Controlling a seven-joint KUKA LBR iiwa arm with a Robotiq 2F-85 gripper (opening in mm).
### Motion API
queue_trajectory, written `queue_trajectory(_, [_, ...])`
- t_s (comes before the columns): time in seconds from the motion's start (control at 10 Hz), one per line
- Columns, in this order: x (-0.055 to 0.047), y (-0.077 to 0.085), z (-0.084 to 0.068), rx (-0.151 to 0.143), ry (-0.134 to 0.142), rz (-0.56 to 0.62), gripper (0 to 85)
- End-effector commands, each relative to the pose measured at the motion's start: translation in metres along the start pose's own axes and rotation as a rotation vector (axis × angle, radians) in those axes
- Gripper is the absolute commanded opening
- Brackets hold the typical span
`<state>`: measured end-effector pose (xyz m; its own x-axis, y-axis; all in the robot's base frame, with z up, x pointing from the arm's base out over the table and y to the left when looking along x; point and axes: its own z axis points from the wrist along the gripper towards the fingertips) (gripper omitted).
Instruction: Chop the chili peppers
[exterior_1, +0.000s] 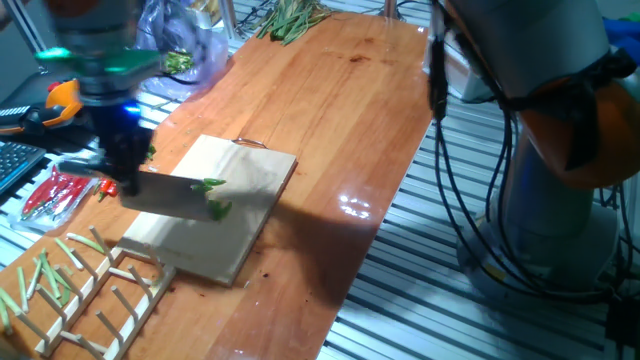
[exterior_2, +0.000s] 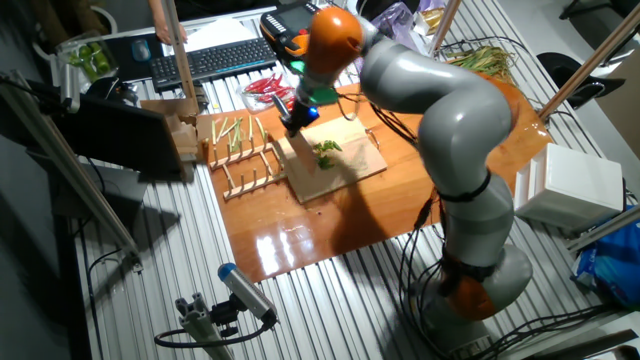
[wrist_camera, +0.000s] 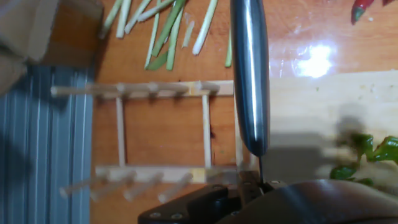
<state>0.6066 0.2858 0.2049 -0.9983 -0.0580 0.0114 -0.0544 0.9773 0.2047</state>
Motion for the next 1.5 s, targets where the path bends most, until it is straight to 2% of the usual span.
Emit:
queue_trajectory(0.0, [-0.003,0.042,-0.005,0.022,-0.017,0.017,0.0])
queue_trajectory(0.3, [-0.010,0.053,0.007,0.023,-0.063,-0.010,0.0])
queue_trajectory(0.4, [-0.015,0.059,0.016,0.043,-0.077,-0.016,0.0])
queue_trajectory(0.5, [-0.018,0.059,0.020,0.046,-0.077,-0.024,0.0])
queue_trajectory(0.6, [-0.020,0.059,0.023,0.034,-0.081,-0.024,0.0])
queue_trajectory(0.9, [-0.031,0.051,0.036,0.038,-0.099,-0.039,0.0])
queue_trajectory(1.0, [-0.032,0.056,0.043,0.044,-0.117,-0.027,0.0])
queue_trajectory(1.1, [-0.033,0.060,0.053,0.070,-0.138,-0.024,0.0])
queue_trajectory(1.3, [-0.037,0.059,0.066,0.098,-0.144,-0.063,0.0])
queue_trajectory(1.4, [-0.039,0.056,0.069,0.099,-0.148,-0.075,0.0])
